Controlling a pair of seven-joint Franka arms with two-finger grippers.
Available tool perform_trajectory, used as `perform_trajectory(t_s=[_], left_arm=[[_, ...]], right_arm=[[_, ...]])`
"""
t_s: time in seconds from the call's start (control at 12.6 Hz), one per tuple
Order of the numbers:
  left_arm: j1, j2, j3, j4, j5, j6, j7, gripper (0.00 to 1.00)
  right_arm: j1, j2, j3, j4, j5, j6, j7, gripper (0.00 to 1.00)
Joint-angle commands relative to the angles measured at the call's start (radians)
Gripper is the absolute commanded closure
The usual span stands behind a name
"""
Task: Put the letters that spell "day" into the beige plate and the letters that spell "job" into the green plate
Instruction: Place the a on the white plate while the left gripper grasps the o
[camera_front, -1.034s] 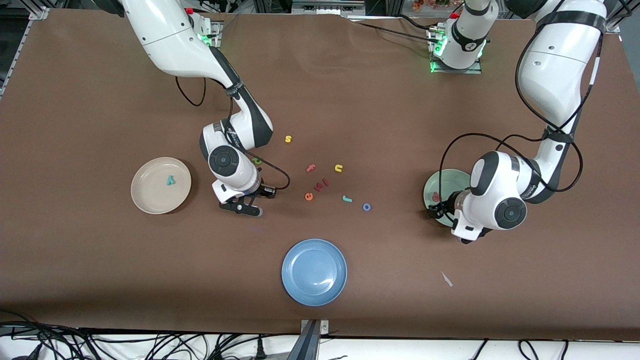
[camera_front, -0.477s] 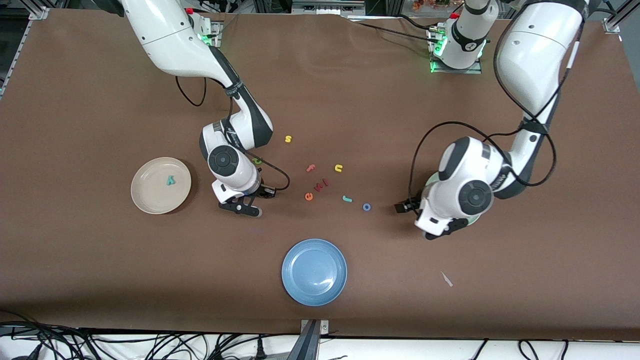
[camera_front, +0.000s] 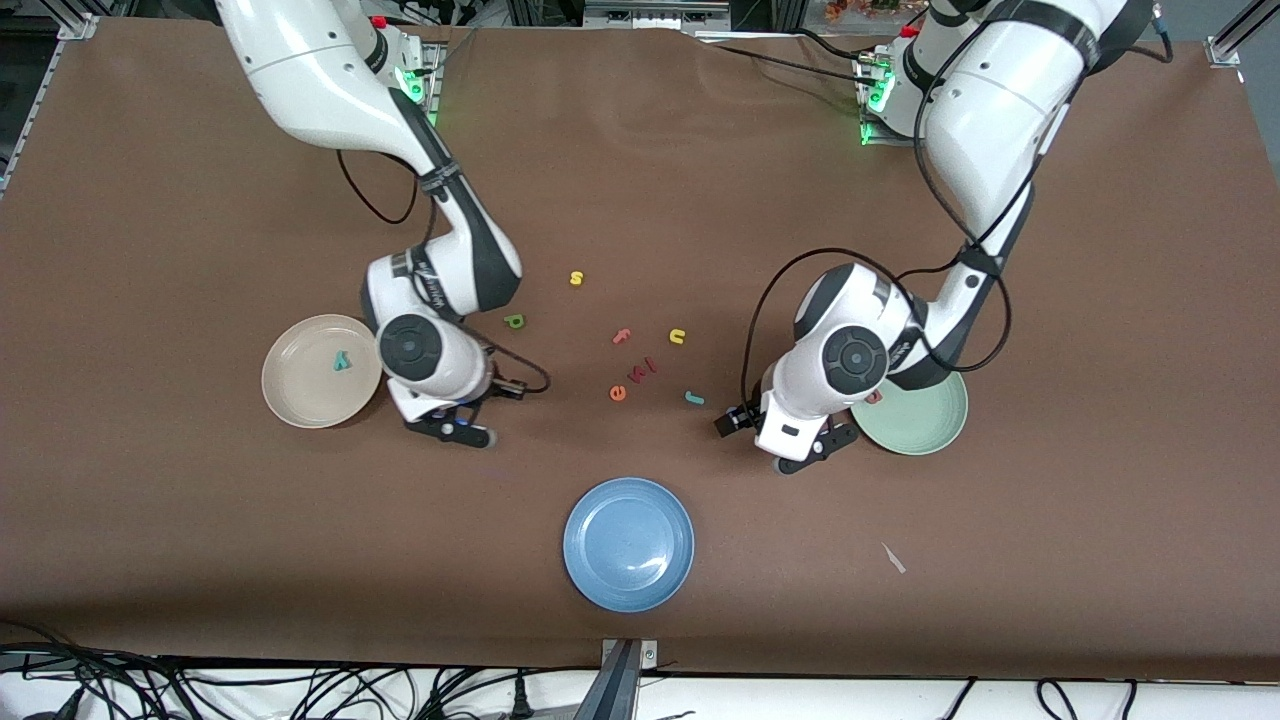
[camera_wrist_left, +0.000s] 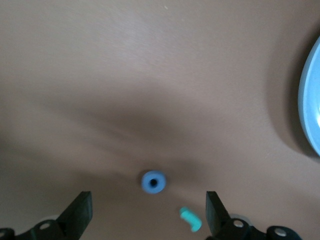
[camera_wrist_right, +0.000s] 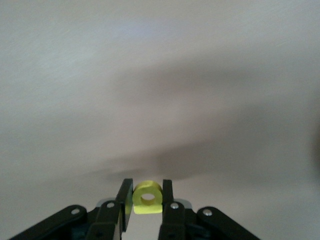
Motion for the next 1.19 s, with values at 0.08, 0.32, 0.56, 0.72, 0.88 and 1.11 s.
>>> perform_trajectory(t_s=[0.08, 0.32, 0.56, 0.72, 0.88, 1.11], left_arm=[[-0.046, 0.044, 0.020, 0.022, 0.089, 0.042, -0.019, 0.05], [-0.059, 0.049, 0.023, 0.001, 0.181, 0.039, -0.014, 0.28], [-0.062, 0.054, 0.023, 0.002, 0.187, 0.041, -0.013, 0.32], [-0.068, 0.063, 0.023, -0.005, 0.188, 0.036, -0.013, 0.33], [-0.075, 0.063, 0.023, -0.012, 0.193, 0.036, -0.013, 0.42], [-0.069, 0.063, 0.022, -0.010, 0.214, 0.036, -0.020, 0.81]], right_arm=[[-0.008, -0.142, -0.131, -0.186, 0.019, -0.023, -0.243, 0.88], [-0.008, -0.202, -0.266, -0.319, 0.021, -0.017, -0.435, 0.90], [-0.024, -0.179, -0.318, -0.341, 0.021, -0.017, -0.475, 0.71], [-0.060, -0.171, -0.317, -0.337, 0.025, -0.022, -0.497, 0.00], [-0.017, -0.179, -0.308, -0.324, 0.027, -0.034, -0.428, 0.00], [0.101, -0.173, -0.299, -0.314, 0.036, -0.020, -0.224, 0.00]])
